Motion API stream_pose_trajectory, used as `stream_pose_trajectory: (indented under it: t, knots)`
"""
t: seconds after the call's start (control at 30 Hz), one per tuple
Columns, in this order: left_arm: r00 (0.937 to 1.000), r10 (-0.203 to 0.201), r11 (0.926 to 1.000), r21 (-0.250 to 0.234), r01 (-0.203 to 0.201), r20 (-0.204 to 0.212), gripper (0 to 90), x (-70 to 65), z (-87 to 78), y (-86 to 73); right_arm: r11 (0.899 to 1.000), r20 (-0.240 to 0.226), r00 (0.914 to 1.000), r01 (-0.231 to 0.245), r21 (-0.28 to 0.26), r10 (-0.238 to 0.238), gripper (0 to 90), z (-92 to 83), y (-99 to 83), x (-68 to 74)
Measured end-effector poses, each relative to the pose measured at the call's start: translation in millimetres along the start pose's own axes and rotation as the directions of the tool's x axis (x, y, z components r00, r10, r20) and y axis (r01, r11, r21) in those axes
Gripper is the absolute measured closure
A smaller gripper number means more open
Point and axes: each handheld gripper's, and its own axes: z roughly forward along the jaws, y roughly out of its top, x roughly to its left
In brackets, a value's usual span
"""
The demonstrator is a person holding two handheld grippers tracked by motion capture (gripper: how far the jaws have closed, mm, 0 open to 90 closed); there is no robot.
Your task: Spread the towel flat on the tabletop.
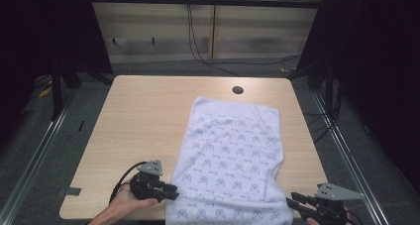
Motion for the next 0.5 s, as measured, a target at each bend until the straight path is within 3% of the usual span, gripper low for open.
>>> stream_pose_trajectory:
  t: [0.1, 0.2, 0.3, 0.33, 0.37, 0.4, 0.5]
  knots:
    - [0.9978, -0.023, 0.9967, -0.079, 0.018, -0.062, 79.2, 19.4, -4.4, 18.5, 1.000, -0.005, 1.0000, 0.008, -0.011, -0.008, 61.8, 13.5, 15.9, -3.3]
    - [0.9943, -0.060, 0.9912, -0.123, 0.049, -0.088, 76.2, 41.7, 2.0, 35.7, 0.999, -0.008, 0.9995, 0.030, -0.027, -0.030, 60.0, 28.8, 32.2, -7.3]
    - [0.9899, -0.051, 0.9939, -0.104, 0.037, -0.133, 70.5, 60.9, 20.6, 53.6, 0.998, -0.031, 0.9983, 0.050, -0.028, -0.050, 61.7, 51.6, 52.6, -17.6]
    - [0.9882, -0.047, 0.9956, -0.087, 0.035, -0.145, 72.0, 64.1, 26.4, 56.7, 0.998, -0.035, 0.9980, 0.053, -0.018, -0.053, 62.9, 59.8, 58.5, -21.3]
    - [0.9848, -0.022, 0.9984, -0.056, 0.013, -0.172, 79.6, 64.8, 32.0, 57.6, 0.999, -0.046, 0.9975, 0.054, -0.008, -0.054, 64.0, 68.3, 63.3, -24.9]
    - [0.9850, -0.011, 0.9999, -0.012, 0.009, -0.172, 85.8, 65.8, 38.0, 56.0, 0.998, -0.047, 0.9970, 0.062, 0.005, -0.062, 64.3, 76.5, 66.5, -27.4]
    - [0.9851, -0.005, 0.9999, 0.009, 0.006, -0.172, 89.1, 61.1, 35.8, 47.7, 0.995, -0.040, 0.9962, 0.079, 0.054, -0.077, 64.7, 95.3, 69.9, -31.8]
